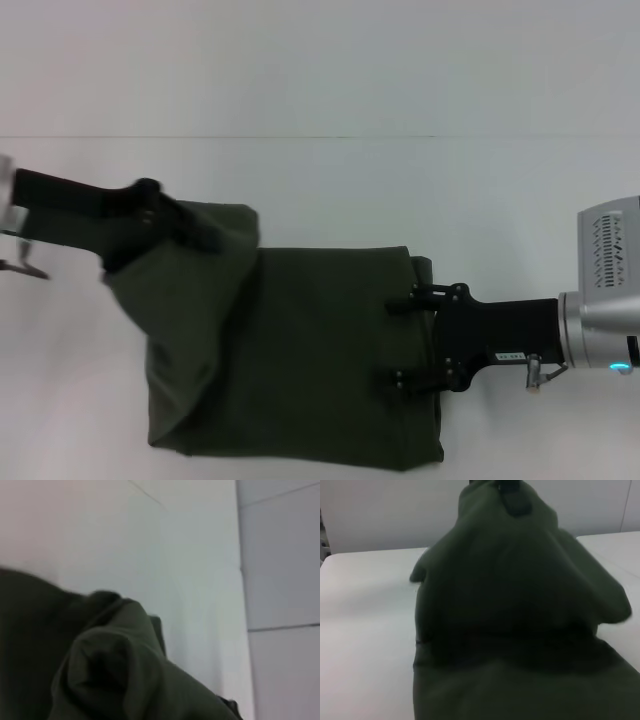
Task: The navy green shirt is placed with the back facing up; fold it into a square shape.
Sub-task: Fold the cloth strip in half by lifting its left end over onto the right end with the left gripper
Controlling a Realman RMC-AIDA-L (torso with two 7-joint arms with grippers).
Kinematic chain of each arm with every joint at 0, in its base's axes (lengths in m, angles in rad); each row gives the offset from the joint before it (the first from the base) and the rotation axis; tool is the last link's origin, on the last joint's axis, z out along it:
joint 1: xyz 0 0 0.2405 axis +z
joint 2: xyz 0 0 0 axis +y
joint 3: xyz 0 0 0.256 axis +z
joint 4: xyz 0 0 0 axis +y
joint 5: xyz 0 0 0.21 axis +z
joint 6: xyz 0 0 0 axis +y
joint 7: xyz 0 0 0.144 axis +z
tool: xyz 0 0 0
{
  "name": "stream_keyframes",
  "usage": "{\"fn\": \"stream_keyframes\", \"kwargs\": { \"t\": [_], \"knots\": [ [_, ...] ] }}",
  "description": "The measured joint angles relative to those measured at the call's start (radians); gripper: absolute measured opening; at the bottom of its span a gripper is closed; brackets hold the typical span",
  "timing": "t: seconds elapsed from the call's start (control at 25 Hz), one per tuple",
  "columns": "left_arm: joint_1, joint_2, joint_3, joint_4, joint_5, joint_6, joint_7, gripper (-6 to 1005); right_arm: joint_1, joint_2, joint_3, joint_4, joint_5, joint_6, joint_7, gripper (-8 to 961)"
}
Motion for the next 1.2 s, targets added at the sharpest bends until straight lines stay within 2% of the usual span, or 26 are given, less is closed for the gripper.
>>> {"fn": "stream_keyframes", "kwargs": {
  "t": [0.16, 0.36, 0.52, 0.76, 0.96, 1.12, 1.2],
  "knots": [
    [-0.002, -0.081, 0.012, -0.102, -0.021, -0.081, 0.014, 148, -0.005, 0.000, 0.002, 0.000, 0.000, 0.001, 0.000, 919],
    [0.000, -0.127, 0.010, -0.219, -0.042, -0.194, 0.065, 153, -0.007, 0.000, 0.004, 0.000, 0.000, 0.001, -0.001, 919],
    [0.026, -0.142, 0.007, -0.258, -0.100, -0.261, 0.091, 157, -0.008, 0.000, 0.005, 0.000, 0.000, 0.001, -0.001, 919],
    [0.079, -0.151, 0.010, -0.266, -0.200, -0.299, 0.127, 163, -0.020, -0.001, 0.009, -0.008, 0.000, -0.006, -0.001, 919],
    [0.087, -0.156, 0.012, -0.280, -0.214, -0.294, 0.160, 168, -0.027, -0.004, 0.013, -0.009, 0.006, -0.007, 0.000, 919],
    [0.084, -0.156, 0.010, -0.346, -0.258, -0.290, 0.228, 172, -0.051, -0.006, 0.013, -0.015, 0.032, -0.009, 0.000, 919],
    [0.085, -0.160, 0.008, -0.370, -0.293, -0.290, 0.270, 243, -0.071, -0.006, 0.014, -0.025, 0.045, -0.013, 0.003, 919]
  ]
}}
